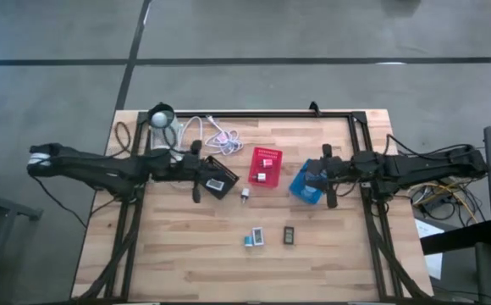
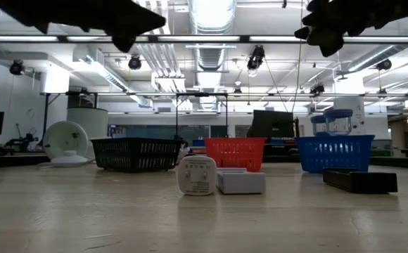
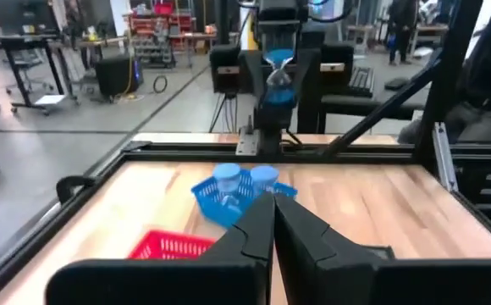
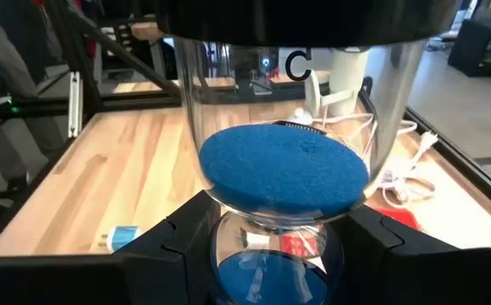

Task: Pick & Place Office items
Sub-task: Put the black hourglass into the blue basket

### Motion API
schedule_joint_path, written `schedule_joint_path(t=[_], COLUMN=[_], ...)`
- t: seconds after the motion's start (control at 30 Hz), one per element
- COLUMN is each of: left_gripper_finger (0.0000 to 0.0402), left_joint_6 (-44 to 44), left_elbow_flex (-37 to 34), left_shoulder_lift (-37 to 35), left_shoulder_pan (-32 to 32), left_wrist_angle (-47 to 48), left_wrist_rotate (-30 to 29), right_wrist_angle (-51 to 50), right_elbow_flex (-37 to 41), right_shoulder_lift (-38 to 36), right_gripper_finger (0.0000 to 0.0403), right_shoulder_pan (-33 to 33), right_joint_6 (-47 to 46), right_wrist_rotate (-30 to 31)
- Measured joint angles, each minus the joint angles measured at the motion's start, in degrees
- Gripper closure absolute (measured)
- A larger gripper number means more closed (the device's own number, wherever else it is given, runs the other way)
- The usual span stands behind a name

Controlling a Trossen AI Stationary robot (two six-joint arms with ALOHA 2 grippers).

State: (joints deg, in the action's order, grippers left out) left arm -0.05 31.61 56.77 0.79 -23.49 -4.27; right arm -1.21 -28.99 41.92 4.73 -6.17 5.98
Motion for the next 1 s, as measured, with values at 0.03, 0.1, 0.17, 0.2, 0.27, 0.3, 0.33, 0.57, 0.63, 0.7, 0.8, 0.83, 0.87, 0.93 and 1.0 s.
schedule_joint_path(t=[0.03,0.1,0.17,0.2,0.27,0.3,0.33,0.57,0.63,0.7,0.8,0.83,0.87,0.93,1.0], left_gripper_finger=[0.038,0.0362,0.0337,0.0322,0.029,0.0273,0.0257,0.0164,0.0147,0.0133,0.012,0.0117,0.0114,0.011,0.0108], left_joint_6=[0.08,0.73,2.39,3.06,3.85,4.19,4.39,4.33,4.77,5.55,5.58,5.37,5.11,4.9,4.87], left_elbow_flex=[1.54,5.35,9.11,11.08,14.59,16.48,18.14,22.74,22.86,23.86,26.48,27.82,29.04,32.17,35.02], left_shoulder_lift=[1.52,5.01,8.49,10.1,12.73,14.08,15.37,23.29,24.75,26.14,27.36,27.8,28.26,29.6,30.7], left_shoulder_pan=[-0.03,-0.03,-0.02,-0.03,-0.17,-0.28,-0.33,-0.92,-1.17,-1.28,-1.32,-1.35,-1.42,-1.43,-1.53], left_wrist_angle=[-0.08,-0.96,-0.46,-0.45,-0.38,-0.61,-0.96,-1.28,-2.21,-3.98,-5.52,-5.58,-4.38,-1.73,2.04], left_wrist_rotate=[0.0,0.16,0.3,0.47,0.55,0.59,0.59,0.59,0.62,1.06,2.61,3.23,3.56,3.74,4.44], right_wrist_angle=[0.1,0.2,1.57,1.91,3.91,4.87,5.83,17.1,17.29,15.46,14.14,13.65,13.74,13.9,13.94], right_elbow_flex=[-0.53,-1.55,-2.77,-3.2,-4.33,-4.72,-4.99,-6.55,-7.42,-8.01,-8.96,-9.32,-9.92,-10.74,-11.9], right_shoulder_lift=[0.95,3.01,5.18,6.08,8.14,8.92,9.7,13.23,13.88,14.67,16.94,17.85,18.84,20.49,22.25], right_gripper_finger=[0.0237,0.0237,0.0238,0.0239,0.0239,0.0238,0.0237,0.0238,0.0239,0.0238,0.0238,0.0238,0.0238,0.0238,0.0238], right_shoulder_pan=[0.0,0.02,0.02,0.02,0.0,0.02,0.02,0.0,0.0,0.02,-0.02,-0.02,-0.02,0.0,-0.01], right_joint_6=[0.3,0.87,1.98,2.61,3.58,4.1,4.59,6.55,6.4,6.36,6.38,6.4,6.53,7.06,7.73], right_wrist_rotate=[0.0,0.0,-0.02,-0.03,-0.03,-0.05,-0.2,-2.93,-4.46,-4.57,-4.56,-4.55,-4.55,-4.55,-4.54])
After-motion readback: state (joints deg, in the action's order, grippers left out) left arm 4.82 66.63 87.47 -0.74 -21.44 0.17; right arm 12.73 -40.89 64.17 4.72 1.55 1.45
